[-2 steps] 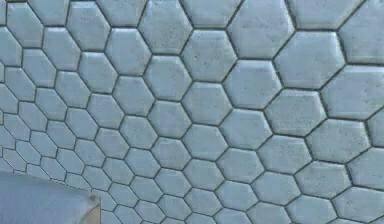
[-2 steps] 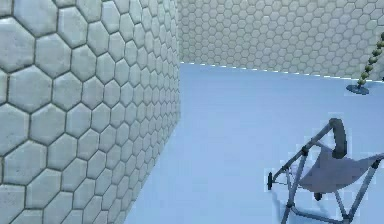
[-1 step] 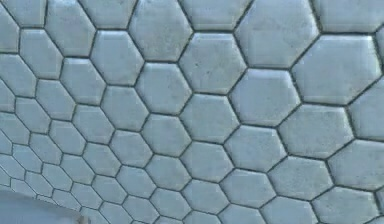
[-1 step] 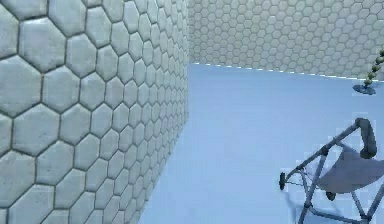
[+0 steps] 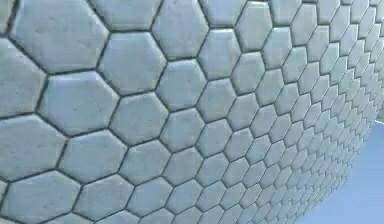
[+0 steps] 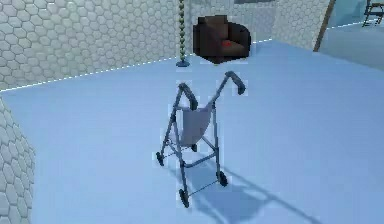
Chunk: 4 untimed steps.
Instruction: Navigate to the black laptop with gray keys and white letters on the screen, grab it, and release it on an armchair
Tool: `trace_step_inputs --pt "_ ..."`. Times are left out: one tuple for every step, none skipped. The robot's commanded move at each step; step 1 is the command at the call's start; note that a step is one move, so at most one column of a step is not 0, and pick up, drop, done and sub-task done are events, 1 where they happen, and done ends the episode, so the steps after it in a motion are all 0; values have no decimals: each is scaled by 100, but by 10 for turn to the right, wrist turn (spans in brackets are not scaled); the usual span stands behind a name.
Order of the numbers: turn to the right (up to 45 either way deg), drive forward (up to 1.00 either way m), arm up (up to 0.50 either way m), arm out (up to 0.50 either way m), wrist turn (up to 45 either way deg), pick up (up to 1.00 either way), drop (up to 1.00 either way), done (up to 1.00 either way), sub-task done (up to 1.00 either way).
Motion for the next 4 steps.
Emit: trace_step_inputs --pt "450 0 0 0 0 0 0 0 0" --pt "450 0 0 0 0 0 0 0 0" --pt "120 0 0 0 0 0 0 0 0" --pt "450 0 0 0 0 0 0 0 0"
